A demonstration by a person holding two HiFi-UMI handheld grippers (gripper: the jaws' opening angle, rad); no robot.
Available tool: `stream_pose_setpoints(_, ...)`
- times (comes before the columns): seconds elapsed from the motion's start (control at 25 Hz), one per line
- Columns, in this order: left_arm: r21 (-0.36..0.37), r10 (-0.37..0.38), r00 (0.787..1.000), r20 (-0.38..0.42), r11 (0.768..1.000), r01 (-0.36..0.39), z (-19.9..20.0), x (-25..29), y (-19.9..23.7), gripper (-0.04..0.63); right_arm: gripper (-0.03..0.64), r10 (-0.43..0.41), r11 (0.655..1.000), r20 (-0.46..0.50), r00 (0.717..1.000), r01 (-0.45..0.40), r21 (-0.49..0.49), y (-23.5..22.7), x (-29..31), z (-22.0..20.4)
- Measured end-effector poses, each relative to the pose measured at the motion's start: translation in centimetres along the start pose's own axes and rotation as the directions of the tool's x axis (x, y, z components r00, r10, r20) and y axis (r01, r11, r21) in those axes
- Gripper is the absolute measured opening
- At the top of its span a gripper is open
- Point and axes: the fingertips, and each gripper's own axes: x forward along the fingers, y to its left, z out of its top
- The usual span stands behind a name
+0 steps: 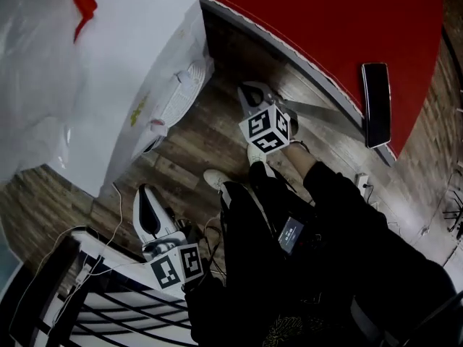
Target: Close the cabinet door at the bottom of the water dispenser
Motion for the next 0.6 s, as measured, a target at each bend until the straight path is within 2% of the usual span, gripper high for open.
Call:
stream_pose_setpoints(0.12,-0.005,-0.012,0.999,0.031,1.000,0.012,2.7,-1.2,-0.7,0.006,0.000,0.015,1.000,0.131,0.991,-0.018,0.018,0.4,-5.4,4.0)
stream_pose_setpoints(0.28,0.009,-0.021,0.998,0.063,1.000,0.021,6.8,-2.7,-2.2,0.006,0.000,-0.029,0.997,0.273,0.962,0.009,0.072,-1.3,-14.3,10.9)
stream_pose_setpoints(0.48,0.039,-0.019,0.989,0.150,0.999,0.013,13.4,-5.3,-3.3,0.007,0.000,-0.059,0.994,0.431,0.901,0.011,0.113,-1.7,-23.9,19.8)
stream_pose_setpoints(0.6,0.017,-0.033,0.975,0.219,0.999,0.030,17.2,-6.4,-3.3,0.006,0.000,-0.071,0.992,0.515,0.855,0.009,0.122,-1.5,-28.3,23.8)
